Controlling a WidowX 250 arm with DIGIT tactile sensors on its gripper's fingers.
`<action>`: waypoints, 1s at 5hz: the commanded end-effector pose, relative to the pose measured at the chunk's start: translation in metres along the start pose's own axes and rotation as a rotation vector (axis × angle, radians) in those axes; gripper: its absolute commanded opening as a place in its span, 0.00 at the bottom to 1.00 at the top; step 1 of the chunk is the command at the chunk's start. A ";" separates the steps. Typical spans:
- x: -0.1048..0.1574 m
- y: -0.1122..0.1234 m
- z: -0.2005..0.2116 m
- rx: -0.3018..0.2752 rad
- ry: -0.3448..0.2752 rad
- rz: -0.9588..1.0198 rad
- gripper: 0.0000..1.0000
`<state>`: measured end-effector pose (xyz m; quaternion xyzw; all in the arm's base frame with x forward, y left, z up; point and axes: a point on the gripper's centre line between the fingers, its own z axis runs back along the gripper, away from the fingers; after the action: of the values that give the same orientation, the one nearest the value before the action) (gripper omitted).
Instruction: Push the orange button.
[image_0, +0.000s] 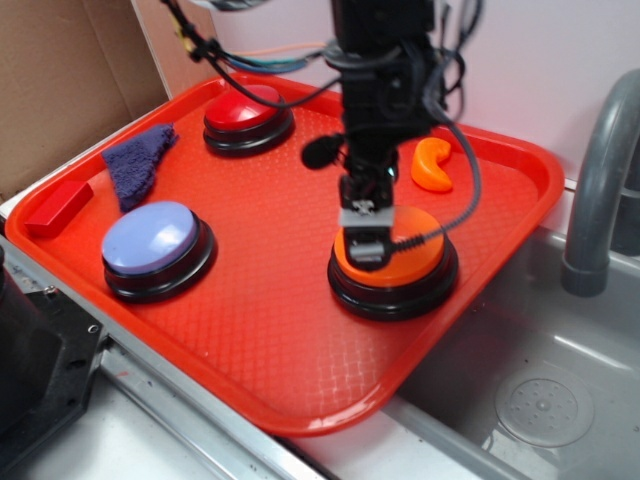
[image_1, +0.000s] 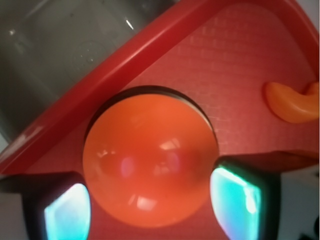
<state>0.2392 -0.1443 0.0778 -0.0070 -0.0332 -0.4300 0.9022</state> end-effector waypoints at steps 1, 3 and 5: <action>0.001 -0.008 0.035 0.036 -0.070 0.009 1.00; 0.001 -0.012 0.042 0.039 -0.074 0.013 1.00; -0.002 -0.016 0.054 0.047 -0.092 0.028 1.00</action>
<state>0.2253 -0.1397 0.1101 -0.0022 -0.0461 -0.4101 0.9109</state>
